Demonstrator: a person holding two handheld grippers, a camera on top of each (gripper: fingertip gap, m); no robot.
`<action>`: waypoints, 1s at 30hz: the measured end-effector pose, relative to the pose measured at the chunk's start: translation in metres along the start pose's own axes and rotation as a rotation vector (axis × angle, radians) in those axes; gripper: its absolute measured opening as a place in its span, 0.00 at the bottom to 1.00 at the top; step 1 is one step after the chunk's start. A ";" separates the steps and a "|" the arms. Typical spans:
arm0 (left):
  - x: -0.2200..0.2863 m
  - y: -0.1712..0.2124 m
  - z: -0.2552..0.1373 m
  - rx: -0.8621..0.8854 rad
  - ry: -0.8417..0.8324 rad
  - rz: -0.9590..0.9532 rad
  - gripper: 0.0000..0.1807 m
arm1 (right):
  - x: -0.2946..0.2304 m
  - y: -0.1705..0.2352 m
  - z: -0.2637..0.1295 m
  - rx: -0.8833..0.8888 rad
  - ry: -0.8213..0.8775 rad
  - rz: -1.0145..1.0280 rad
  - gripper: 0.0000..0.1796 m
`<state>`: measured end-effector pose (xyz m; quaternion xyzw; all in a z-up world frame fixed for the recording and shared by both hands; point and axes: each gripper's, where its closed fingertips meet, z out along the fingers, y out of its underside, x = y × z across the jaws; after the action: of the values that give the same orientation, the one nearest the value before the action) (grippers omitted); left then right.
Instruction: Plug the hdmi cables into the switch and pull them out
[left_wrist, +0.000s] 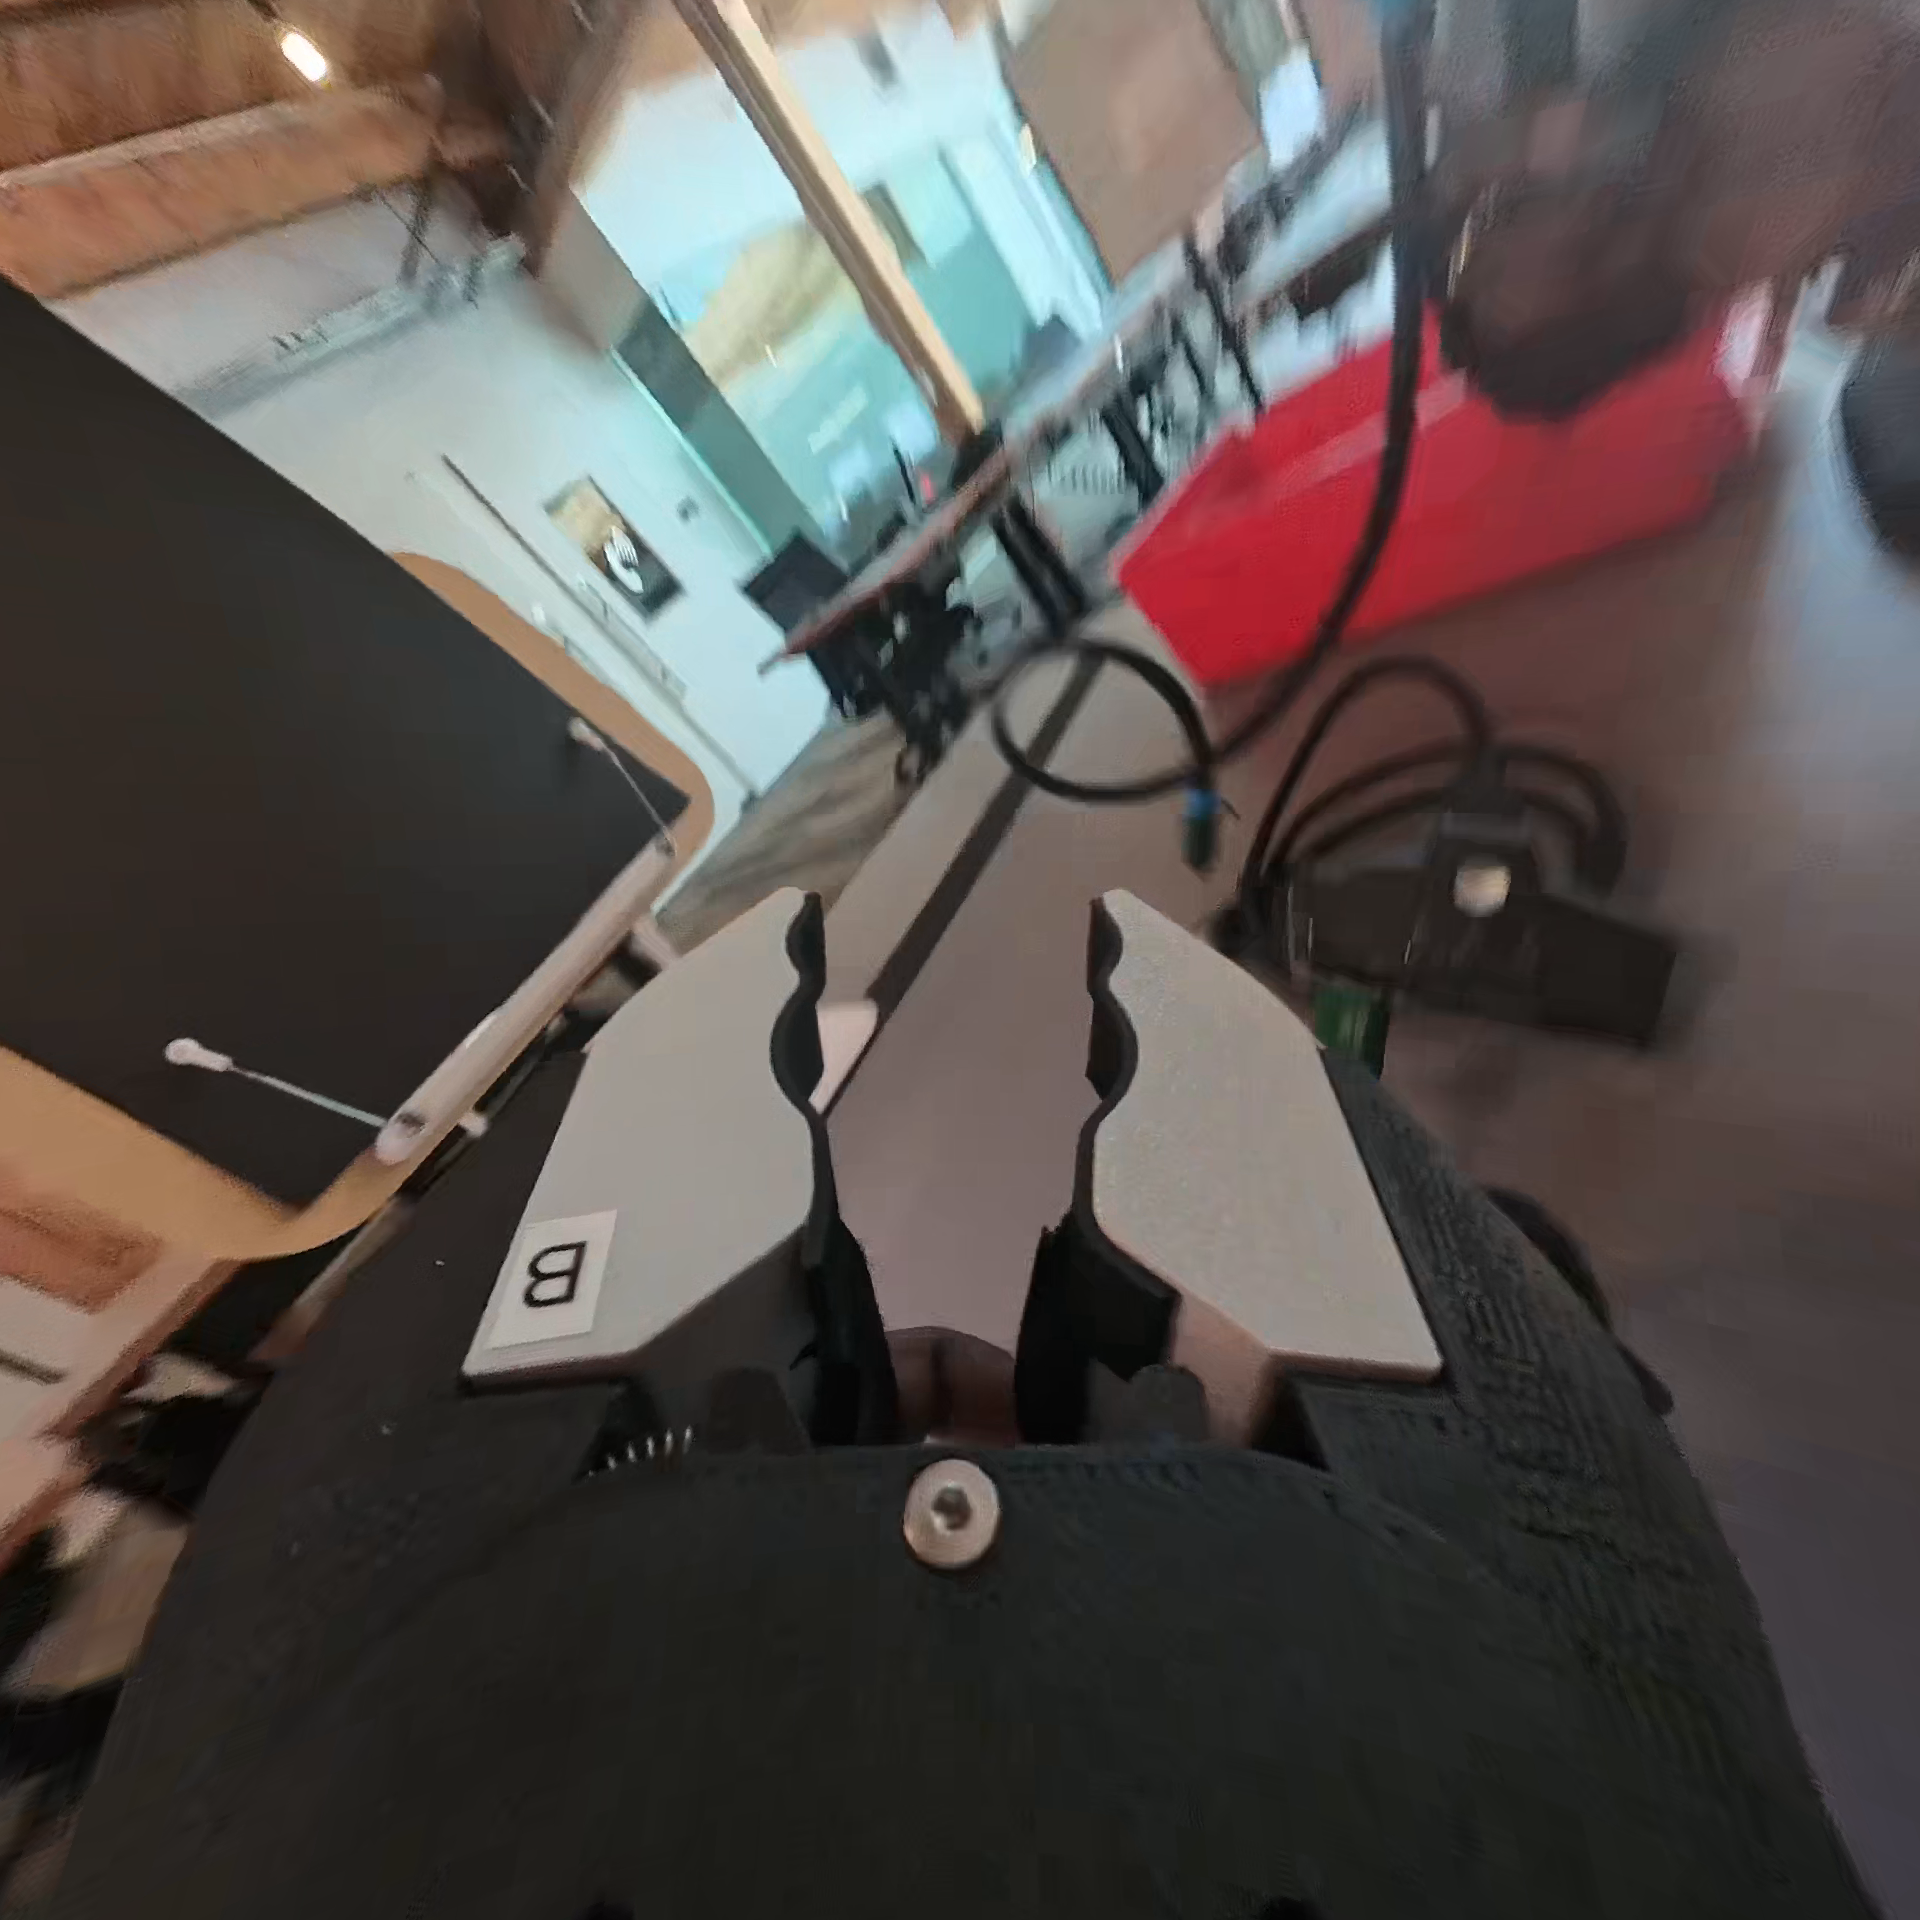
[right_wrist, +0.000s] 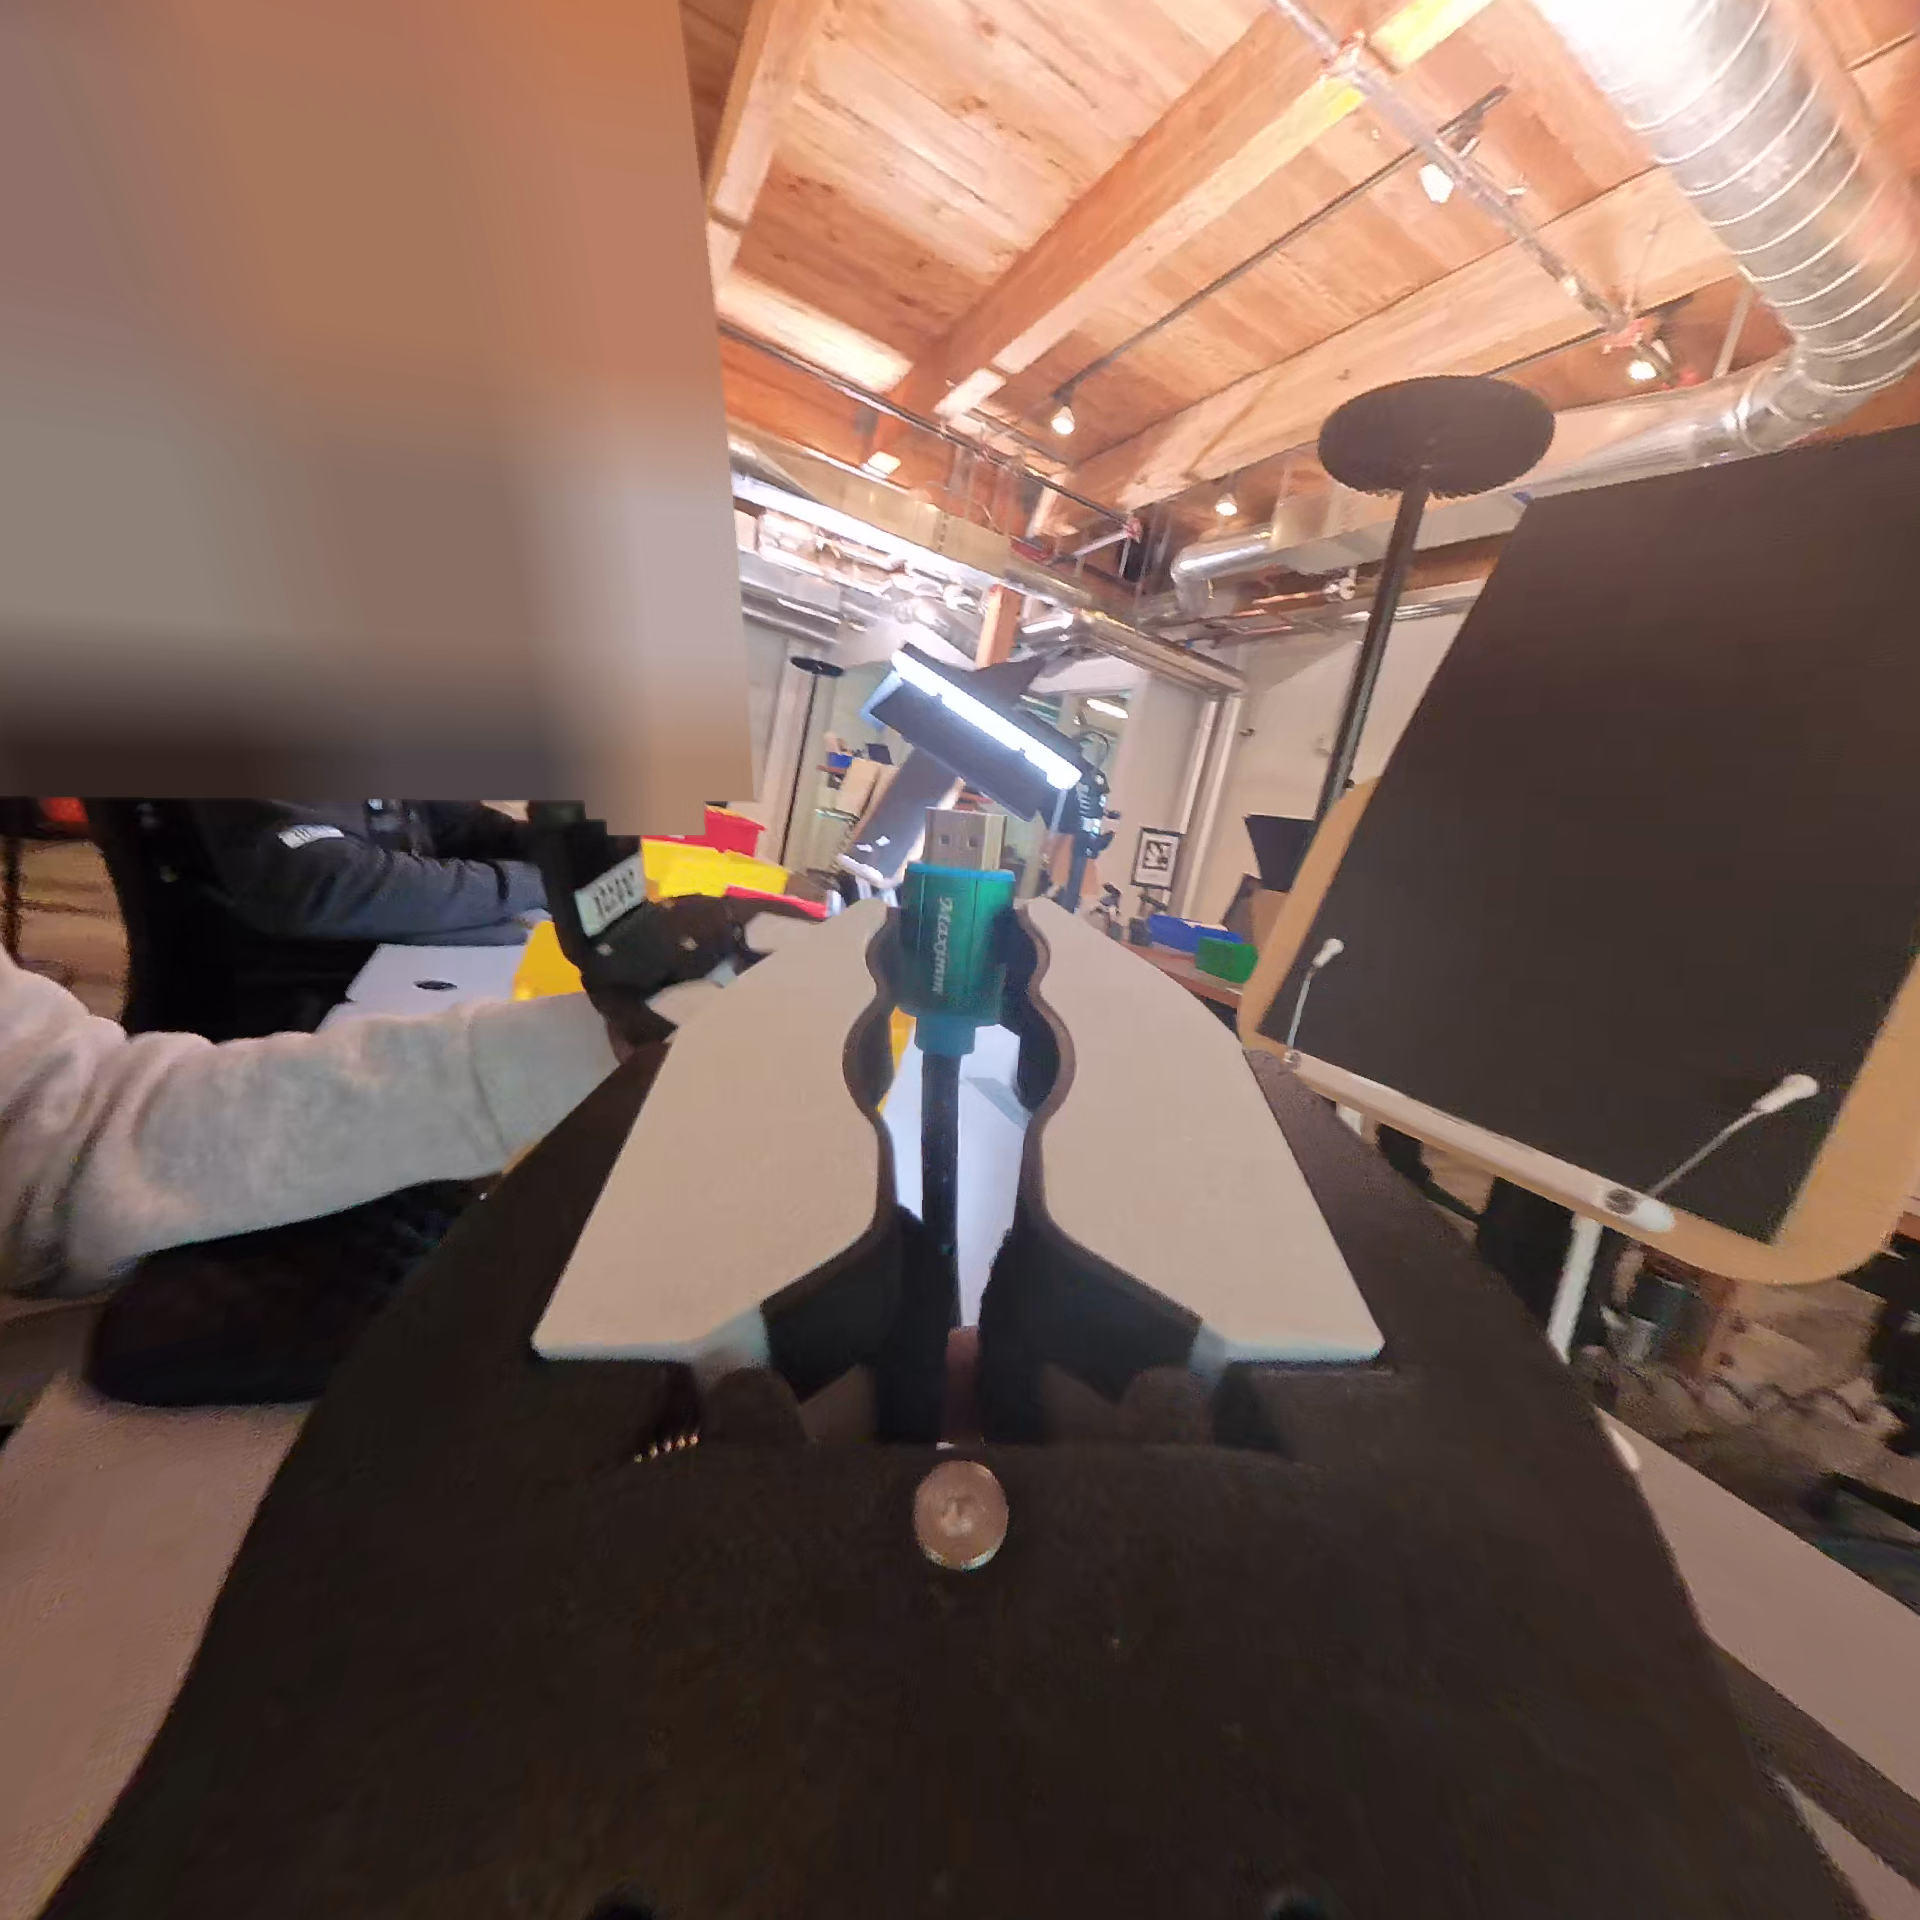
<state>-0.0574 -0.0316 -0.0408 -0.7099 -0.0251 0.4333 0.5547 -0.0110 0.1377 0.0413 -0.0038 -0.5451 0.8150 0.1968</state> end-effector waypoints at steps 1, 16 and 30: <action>-0.003 -0.015 -0.003 0.083 -0.004 -0.070 0.26 | 0.002 0.001 0.002 -0.016 0.009 -0.015 0.11; 0.143 -0.123 0.031 0.520 0.746 -0.912 0.28 | -0.035 0.040 0.139 -0.567 -0.258 -0.247 0.11; 0.019 -0.128 -0.034 0.913 0.223 -0.626 0.24 | -0.074 0.006 0.094 -0.003 -0.396 0.422 0.11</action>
<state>0.0334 0.0008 0.0517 -0.3982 0.0140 0.1374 0.9069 0.0345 0.0282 0.0593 0.0415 -0.5611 0.8221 -0.0874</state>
